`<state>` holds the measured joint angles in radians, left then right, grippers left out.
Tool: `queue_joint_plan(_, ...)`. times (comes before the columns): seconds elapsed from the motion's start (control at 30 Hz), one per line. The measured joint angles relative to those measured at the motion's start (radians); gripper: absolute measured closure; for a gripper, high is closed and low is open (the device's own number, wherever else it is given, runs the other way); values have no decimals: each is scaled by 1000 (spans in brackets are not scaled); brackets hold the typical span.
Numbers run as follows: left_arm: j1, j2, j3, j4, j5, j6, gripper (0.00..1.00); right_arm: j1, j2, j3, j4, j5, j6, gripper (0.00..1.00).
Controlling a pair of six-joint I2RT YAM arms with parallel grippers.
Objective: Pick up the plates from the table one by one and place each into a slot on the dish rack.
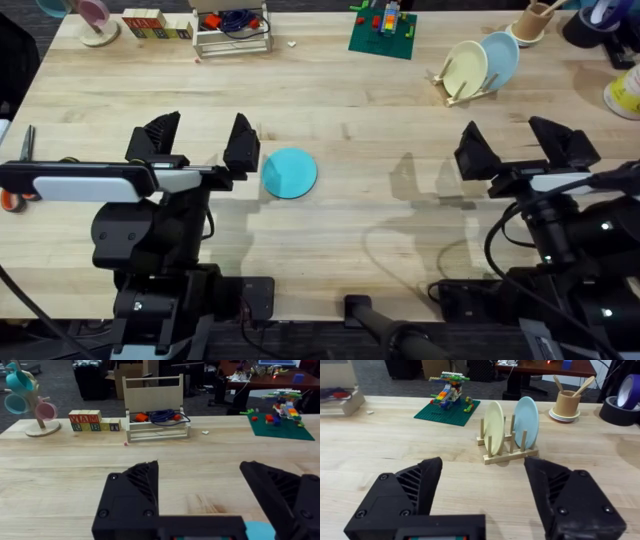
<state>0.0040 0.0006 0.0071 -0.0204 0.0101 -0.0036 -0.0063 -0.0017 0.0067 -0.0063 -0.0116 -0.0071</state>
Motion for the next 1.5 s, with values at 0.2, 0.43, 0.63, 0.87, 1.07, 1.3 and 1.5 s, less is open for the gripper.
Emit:
queue_joint_plan(0.2,0,0,0,-51,0,0,8,-3,0,0,-2,0,0,8)
queue_joint_plan(0.43,0,0,0,-51,0,0,7,-3,0,0,-1,0,0,8)
queue_joint_plan(0.63,0,0,0,-51,0,0,8,-3,0,0,-3,0,0,7)
queue_joint_plan(0.87,0,0,0,-36,1,0,7,-3,0,0,21,-3,-4,8)
queue_joint_plan(1.07,0,0,15,-58,1,7,7,-5,0,2,60,-4,-21,10)
queue_joint_plan(1.3,0,0,180,-203,1,38,7,-5,2,107,-61,-4,-66,10)
queue_joint_plan(1.5,0,16,402,-368,-4,51,8,-5,3,323,-265,-5,-93,10)
